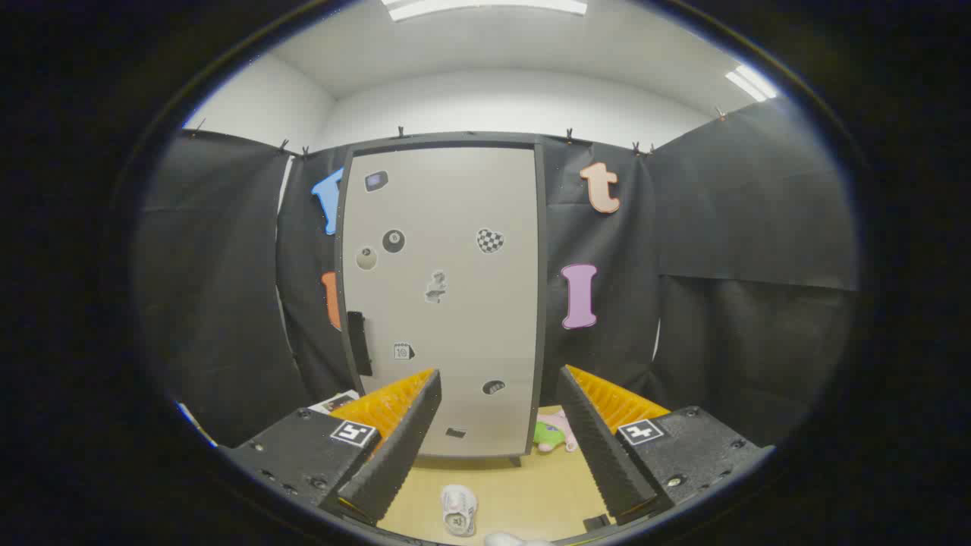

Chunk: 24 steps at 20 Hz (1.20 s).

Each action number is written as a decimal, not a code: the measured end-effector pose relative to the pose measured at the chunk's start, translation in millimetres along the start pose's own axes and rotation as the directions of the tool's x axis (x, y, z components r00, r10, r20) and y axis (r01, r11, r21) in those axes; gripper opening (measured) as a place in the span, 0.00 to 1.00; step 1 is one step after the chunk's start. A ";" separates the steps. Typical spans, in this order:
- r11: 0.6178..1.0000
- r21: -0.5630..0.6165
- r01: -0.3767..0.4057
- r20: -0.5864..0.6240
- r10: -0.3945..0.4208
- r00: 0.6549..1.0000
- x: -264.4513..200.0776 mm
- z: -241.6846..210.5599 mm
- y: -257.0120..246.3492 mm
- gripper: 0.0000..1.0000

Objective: Open the shoe cabinet door, grab the shoes and put them into the shoe cabinet, then close the shoe cabinet door.

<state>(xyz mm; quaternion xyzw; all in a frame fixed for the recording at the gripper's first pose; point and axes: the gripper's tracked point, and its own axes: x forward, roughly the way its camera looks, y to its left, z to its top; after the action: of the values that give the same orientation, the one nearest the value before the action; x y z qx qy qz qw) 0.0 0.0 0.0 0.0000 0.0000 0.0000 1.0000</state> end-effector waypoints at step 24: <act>1.000 0.009 -0.024 -0.016 0.024 1.000 -1.1 -11.5 57.0 1.00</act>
<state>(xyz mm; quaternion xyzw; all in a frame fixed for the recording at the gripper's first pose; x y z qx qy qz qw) -1.1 57.0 -11.5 0.0045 0.0078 0.0118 0.9999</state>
